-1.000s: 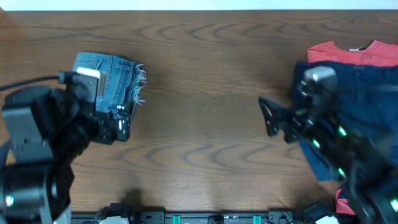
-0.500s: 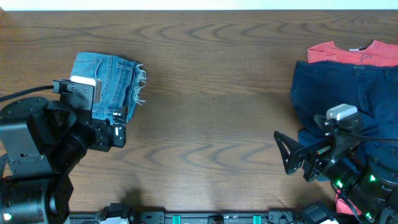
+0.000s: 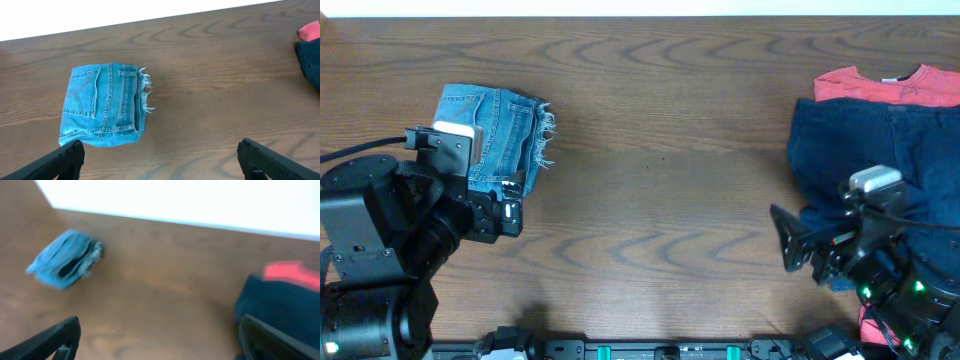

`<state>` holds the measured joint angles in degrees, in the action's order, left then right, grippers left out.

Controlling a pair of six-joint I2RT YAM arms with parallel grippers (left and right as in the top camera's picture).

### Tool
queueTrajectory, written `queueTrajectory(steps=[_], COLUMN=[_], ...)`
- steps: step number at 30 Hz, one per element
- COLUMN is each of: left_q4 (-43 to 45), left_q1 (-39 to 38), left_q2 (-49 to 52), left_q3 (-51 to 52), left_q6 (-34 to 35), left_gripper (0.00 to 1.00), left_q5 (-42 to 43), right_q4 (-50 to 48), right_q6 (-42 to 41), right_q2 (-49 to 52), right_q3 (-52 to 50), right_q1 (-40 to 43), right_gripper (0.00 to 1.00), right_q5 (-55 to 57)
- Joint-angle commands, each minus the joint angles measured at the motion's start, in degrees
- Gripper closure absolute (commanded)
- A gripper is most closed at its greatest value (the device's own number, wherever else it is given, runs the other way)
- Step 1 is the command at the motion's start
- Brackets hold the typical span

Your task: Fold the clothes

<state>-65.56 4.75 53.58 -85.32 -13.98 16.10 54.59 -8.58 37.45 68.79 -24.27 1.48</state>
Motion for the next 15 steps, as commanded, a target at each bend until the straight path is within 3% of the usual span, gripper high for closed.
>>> queueTrajectory(steps=[1,7,15], left_q4=[0.00,0.00,0.00], left_q1=[-0.22,-0.22,-0.22], left_q2=[-0.04,-0.04,-0.04], left_q3=[-0.94,-0.94,-0.94], left_q6=[-0.76,-0.76,-0.76], left_gripper=[0.02,0.02,0.02], left_q5=[-0.52,-0.52,-0.52], right_q4=[-4.48,-15.23,-21.42], right_q6=[7.48,9.94,9.94], right_q2=[-2.32,-10.19,-25.86], right_q3=[-4.24,-20.17,-39.78], right_q1=[5.73,17.09,20.87], right_gripper=[0.01,0.01,0.01], right_q5=[2.67,-4.74,-4.52])
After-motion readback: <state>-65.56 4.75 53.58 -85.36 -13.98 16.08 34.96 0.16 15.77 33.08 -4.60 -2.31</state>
